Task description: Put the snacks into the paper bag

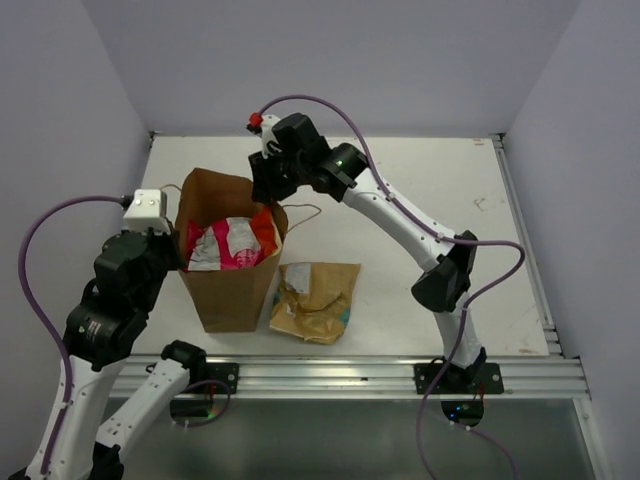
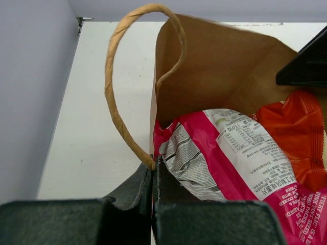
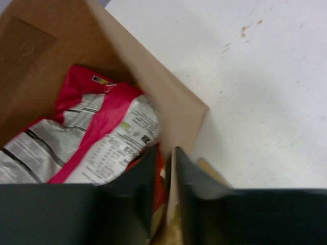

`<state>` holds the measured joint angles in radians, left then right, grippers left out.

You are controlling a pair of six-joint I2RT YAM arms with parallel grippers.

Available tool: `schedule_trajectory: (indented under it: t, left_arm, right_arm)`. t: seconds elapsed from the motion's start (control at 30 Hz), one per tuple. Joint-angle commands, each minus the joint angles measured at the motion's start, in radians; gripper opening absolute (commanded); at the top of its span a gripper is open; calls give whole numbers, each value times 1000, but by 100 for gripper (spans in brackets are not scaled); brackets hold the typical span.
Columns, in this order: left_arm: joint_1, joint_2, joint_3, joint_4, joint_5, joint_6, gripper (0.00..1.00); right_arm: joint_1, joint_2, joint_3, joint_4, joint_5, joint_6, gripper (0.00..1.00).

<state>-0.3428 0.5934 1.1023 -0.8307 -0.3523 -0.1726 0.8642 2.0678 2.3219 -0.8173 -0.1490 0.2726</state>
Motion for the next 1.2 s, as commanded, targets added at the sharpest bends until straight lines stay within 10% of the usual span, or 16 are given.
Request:
schedule_trajectory:
  t: [0.0,0.2,0.47,0.7,1.17]
  left_arm:
    - [-5,-6,-19,105,-8,-8,0]
    - [-5,-30,-68,123,-30,-5,0]
    - [-5,-50,-99,120,-102,-24,0]
    - [-5,-95,-128,122,-155,-64,0]
    - [-5,-141,-127,96,-154,-79,0]
  right_arm:
    - [10,-20,7,-37,-17,-18,41]
    - [47,-348,-344,199,115,-32,87]
    - [209,-831,-803,303,317,-20,91]
    - [375,-939,-1344,495,371,108,88]
    - [495,-718,-1359,695,411,89,88]
